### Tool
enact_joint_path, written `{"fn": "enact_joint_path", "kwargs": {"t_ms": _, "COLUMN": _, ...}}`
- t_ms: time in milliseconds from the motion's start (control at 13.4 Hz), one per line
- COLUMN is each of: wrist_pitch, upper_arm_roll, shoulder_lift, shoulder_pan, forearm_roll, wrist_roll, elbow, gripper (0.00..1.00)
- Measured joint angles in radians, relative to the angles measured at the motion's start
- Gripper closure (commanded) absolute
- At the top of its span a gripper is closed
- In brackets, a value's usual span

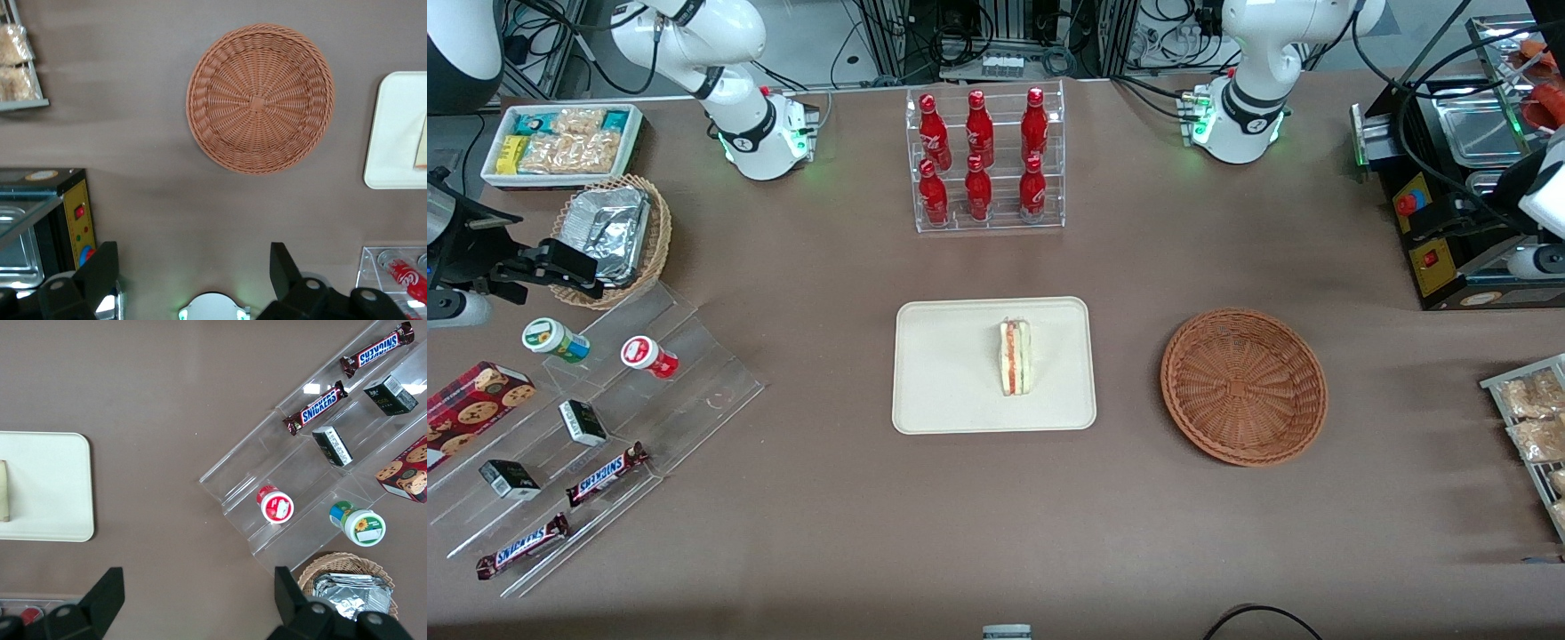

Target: Place sandwich from basket to tray

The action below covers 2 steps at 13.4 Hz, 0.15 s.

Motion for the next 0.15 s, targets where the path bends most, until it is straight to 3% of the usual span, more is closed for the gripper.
{"fn": "enact_joint_path", "kwargs": {"t_ms": 149, "wrist_pitch": 0.005, "upper_arm_roll": -0.007, "shoulder_lift": 0.0, "shoulder_pan": -0.001, "forearm_roll": -0.002, "wrist_roll": 0.012, "elbow": 0.0, "gripper": 0.0}}
